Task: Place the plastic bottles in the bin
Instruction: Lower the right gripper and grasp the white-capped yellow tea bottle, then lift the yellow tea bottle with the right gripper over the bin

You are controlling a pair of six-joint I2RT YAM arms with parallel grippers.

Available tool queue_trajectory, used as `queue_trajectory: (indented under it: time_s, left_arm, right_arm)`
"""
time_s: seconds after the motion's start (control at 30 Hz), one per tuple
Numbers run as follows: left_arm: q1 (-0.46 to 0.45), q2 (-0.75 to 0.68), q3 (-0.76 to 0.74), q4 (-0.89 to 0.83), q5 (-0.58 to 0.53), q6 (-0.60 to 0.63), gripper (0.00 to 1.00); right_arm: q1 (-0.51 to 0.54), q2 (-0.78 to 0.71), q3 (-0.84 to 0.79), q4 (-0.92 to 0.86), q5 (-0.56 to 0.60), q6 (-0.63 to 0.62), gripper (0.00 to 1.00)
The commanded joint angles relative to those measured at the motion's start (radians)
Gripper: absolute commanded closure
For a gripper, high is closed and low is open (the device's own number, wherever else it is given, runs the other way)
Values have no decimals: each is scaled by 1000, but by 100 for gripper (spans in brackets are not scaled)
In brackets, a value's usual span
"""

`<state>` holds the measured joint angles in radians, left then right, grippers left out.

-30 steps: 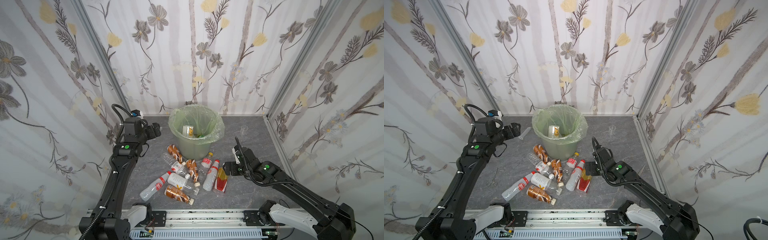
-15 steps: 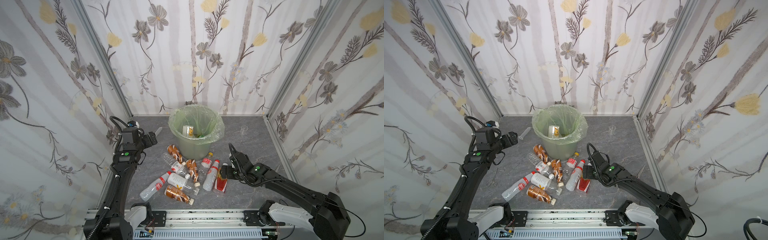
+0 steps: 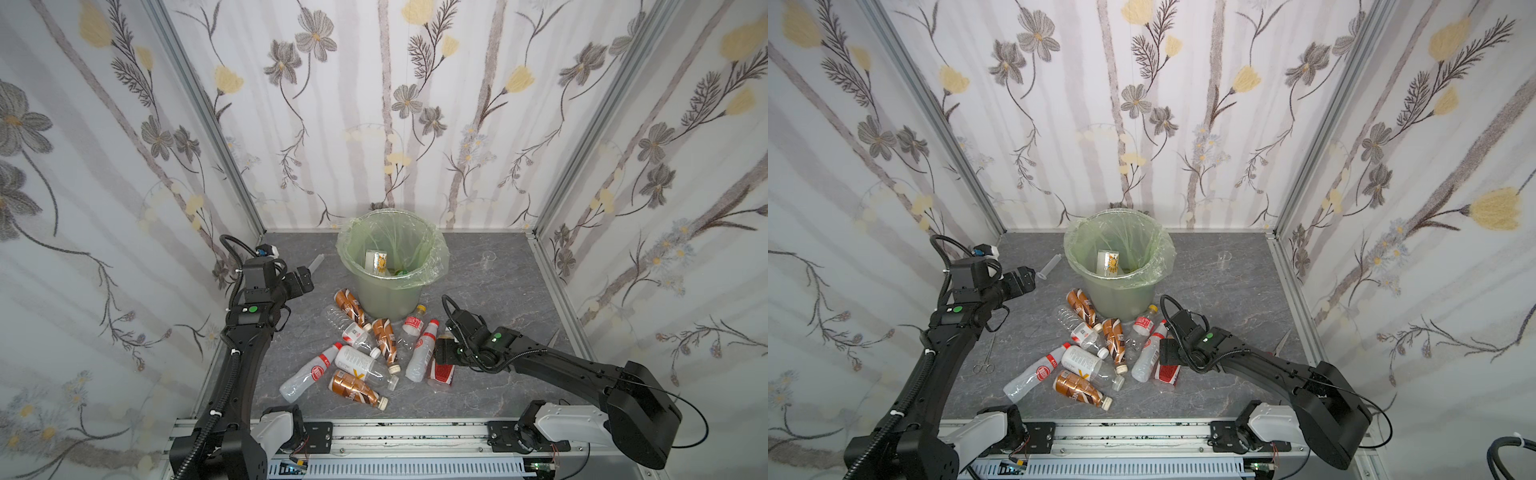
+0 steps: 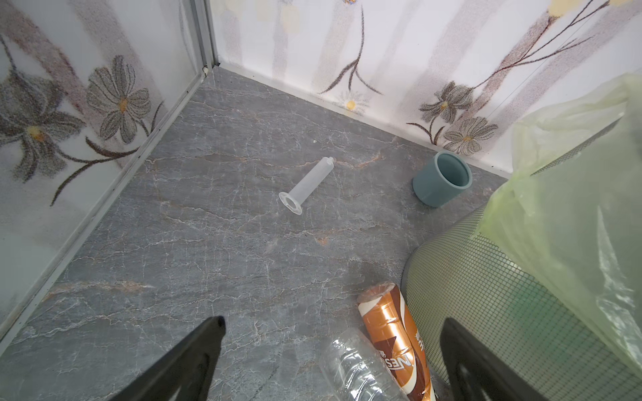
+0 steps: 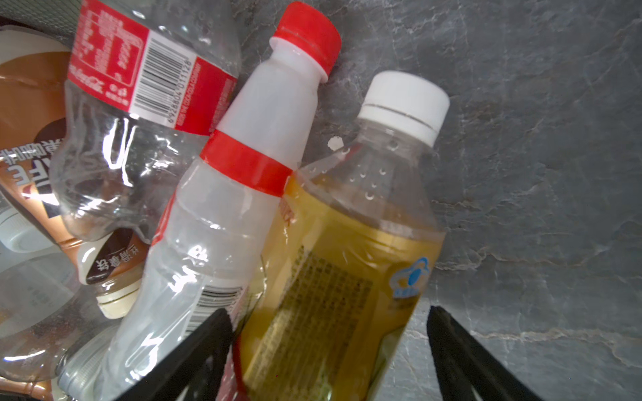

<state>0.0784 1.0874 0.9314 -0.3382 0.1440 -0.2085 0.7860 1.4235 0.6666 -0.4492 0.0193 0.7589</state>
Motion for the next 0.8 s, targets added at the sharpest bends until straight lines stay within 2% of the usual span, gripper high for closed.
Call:
queue_trajectory:
  time_s: [0.0,0.27,0.43,0.6,0.77]
  left_arm:
    - [2,0,5,31,22,9,0]
    - [2,-15,6,31,39,4,0]
    - [1,-27,0,31,37,0,0]
    - [2,-45,2,28,44,-1,0]
    - [2,-40,-3,23,71,-7,0]
  right_arm:
    - [1,22,-7,25,49,7,13]
    - [-8,80,-4,27,95,-11,22]
    - [-11,92,10,12,116,-21,33]
    - [-17,74,23,-18,150,-39,41]
    - [-54,6,62,-59,181,-81,43]
